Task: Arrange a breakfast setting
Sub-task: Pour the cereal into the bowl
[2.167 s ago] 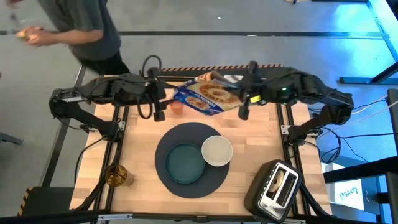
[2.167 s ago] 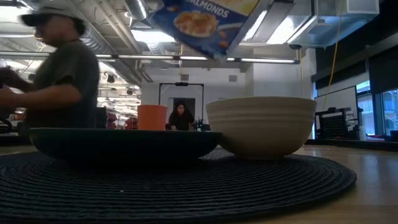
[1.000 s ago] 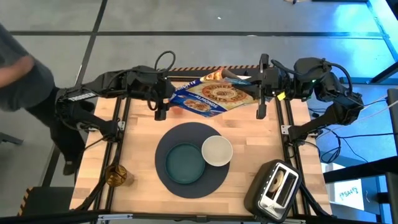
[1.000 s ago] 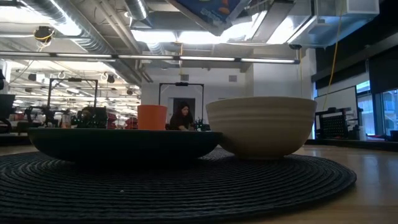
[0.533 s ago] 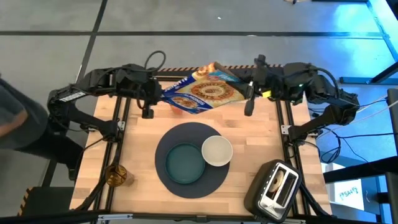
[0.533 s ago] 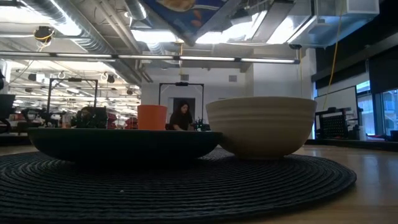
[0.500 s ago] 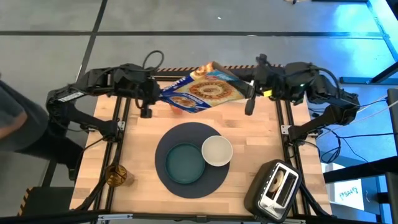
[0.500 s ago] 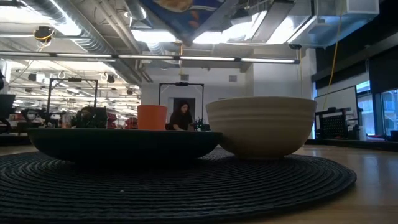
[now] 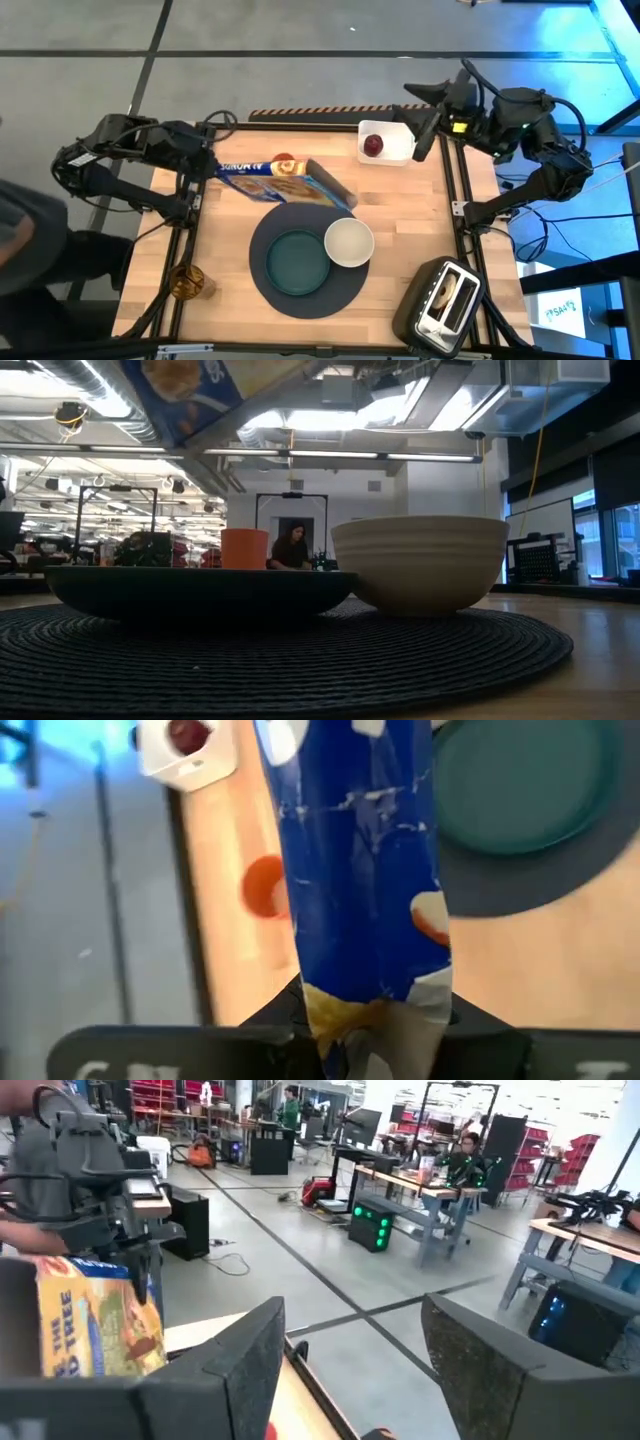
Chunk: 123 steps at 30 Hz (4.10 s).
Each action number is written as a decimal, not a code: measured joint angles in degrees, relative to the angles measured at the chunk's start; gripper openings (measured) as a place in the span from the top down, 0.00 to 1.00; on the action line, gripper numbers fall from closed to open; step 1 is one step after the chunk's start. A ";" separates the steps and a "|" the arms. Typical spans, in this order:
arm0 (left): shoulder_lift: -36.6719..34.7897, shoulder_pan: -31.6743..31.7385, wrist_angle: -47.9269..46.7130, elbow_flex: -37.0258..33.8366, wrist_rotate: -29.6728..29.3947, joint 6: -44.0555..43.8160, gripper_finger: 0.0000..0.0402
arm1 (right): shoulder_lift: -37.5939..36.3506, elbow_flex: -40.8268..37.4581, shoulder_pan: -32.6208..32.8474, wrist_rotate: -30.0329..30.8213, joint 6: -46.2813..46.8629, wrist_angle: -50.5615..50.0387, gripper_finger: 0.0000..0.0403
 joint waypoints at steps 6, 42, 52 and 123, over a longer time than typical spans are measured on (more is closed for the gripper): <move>0.81 -1.11 0.21 0.02 -7.64 6.86 0.85 | 0.13 -0.04 0.03 -0.81 4.08 -7.09 0.44; 12.78 2.81 22.40 0.02 -20.51 55.12 0.84 | 0.15 -0.05 0.02 -0.15 11.99 -19.12 0.44; 15.36 1.68 26.85 0.02 -20.70 62.99 0.84 | 0.15 -0.09 0.02 -0.18 15.86 -23.02 0.44; 23.34 -10.67 35.81 0.00 -36.01 80.48 0.84 | 0.15 -0.09 0.04 -1.88 15.87 -23.48 0.44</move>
